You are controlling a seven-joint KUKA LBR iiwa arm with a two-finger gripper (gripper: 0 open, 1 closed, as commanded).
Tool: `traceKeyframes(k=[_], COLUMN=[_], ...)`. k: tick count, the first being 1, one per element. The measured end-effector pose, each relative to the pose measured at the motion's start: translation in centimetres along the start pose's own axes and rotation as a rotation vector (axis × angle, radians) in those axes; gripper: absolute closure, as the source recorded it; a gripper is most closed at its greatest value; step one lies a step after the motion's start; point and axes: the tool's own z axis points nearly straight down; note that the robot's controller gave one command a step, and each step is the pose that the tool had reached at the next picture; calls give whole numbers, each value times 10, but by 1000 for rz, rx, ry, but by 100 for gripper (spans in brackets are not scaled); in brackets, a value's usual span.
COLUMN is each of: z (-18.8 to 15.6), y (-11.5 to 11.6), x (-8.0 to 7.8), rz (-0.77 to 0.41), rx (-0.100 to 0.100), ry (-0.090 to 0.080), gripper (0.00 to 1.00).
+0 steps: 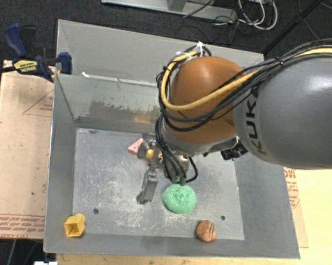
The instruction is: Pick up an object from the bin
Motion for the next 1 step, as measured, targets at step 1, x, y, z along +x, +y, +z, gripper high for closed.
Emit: traceKeyframes(k=[1], z=[6], y=[1], x=[-45], rz=[121], rx=[1], ry=[7], gripper=[0])
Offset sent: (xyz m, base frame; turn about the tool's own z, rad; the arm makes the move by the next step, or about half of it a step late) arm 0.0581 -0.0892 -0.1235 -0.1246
